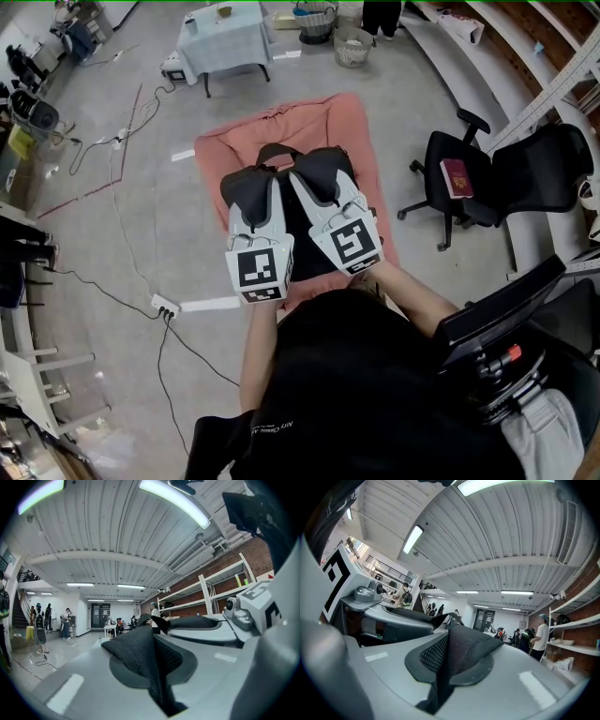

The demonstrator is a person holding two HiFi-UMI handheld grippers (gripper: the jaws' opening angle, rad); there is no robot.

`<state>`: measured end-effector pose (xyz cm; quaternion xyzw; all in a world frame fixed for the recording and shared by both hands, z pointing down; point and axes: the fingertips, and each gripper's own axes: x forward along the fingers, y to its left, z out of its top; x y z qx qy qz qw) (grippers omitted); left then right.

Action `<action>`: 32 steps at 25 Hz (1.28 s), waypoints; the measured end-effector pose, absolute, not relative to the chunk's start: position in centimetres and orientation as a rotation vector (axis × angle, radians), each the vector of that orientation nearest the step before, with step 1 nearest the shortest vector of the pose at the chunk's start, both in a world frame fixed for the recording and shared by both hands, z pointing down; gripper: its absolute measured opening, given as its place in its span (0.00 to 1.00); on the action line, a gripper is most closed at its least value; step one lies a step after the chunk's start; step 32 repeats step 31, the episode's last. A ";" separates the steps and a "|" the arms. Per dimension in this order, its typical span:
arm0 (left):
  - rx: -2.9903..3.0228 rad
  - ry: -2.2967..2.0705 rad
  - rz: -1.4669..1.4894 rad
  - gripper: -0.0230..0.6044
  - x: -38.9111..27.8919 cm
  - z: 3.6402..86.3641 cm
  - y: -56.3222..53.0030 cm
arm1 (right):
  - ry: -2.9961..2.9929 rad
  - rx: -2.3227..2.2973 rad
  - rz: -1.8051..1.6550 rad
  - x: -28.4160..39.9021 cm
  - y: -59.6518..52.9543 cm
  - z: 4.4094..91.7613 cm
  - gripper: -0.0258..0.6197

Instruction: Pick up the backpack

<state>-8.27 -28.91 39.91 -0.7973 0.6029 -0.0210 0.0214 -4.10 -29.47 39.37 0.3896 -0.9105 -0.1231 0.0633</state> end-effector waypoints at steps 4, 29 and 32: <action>-2.470 1.877 -0.065 0.07 -8.7 39.8 -28.9 | -2.739 1.170 -0.381 -4.6 -29.5 39.2 0.09; -2.474 1.869 -0.094 0.07 -8.8 40.4 -29.4 | -2.719 1.171 -0.389 -4.7 -29.7 40.3 0.09; -2.483 1.874 -0.092 0.07 -8.9 40.8 -29.3 | -2.718 1.169 -0.389 -4.8 -29.6 40.4 0.09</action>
